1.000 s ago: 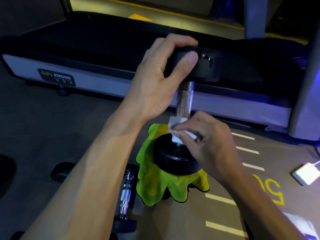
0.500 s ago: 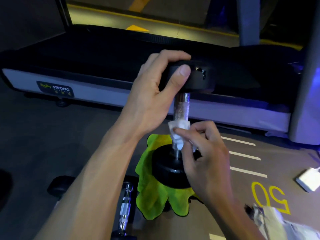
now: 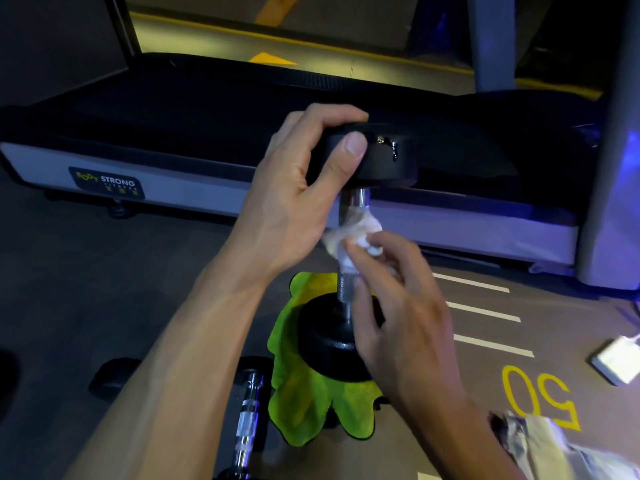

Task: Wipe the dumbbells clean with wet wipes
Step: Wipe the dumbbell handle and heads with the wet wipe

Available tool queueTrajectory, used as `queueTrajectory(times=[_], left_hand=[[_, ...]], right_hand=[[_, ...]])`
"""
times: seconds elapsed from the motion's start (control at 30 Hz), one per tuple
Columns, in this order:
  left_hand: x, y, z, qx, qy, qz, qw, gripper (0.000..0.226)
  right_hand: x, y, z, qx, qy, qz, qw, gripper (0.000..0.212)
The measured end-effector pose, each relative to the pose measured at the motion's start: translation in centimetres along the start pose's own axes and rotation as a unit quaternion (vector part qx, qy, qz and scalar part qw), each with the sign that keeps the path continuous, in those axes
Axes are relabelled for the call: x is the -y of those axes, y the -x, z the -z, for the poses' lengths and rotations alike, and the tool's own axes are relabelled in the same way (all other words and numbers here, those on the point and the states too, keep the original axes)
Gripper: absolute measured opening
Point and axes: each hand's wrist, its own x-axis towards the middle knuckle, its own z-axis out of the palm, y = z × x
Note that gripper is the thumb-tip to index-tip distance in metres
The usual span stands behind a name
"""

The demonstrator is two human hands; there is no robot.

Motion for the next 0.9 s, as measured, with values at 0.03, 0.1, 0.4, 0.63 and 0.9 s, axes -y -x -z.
queueTrajectory(times=[0.03, 0.1, 0.4, 0.63, 0.9], left_hand=[[0.1, 0.0, 0.1, -0.002, -0.004, -0.001, 1.0, 0.023], [0.1, 0.0, 0.1, 0.003, -0.007, 0.002, 1.0, 0.023], [-0.1, -0.1, 0.0, 0.008, -0.006, 0.001, 1.0, 0.025], [-0.1, 0.0, 0.1, 0.009, 0.002, -0.004, 1.0, 0.023], [-0.2, 0.1, -0.1, 0.013, 0.006, -0.006, 1.0, 0.024]], right_hand=[[0.1, 0.2, 0.1, 0.014, -0.001, 0.002, 1.0, 0.042], [0.3, -0.5, 0.3, 0.022, -0.014, 0.012, 1.0, 0.043], [0.4, -0.5, 0.6, 0.018, 0.023, 0.04, 0.999, 0.045], [0.3, -0.7, 0.9, 0.049, 0.026, 0.06, 0.997, 0.036], [0.4, -2.4, 1.0, 0.047, 0.054, 0.062, 0.996, 0.043]])
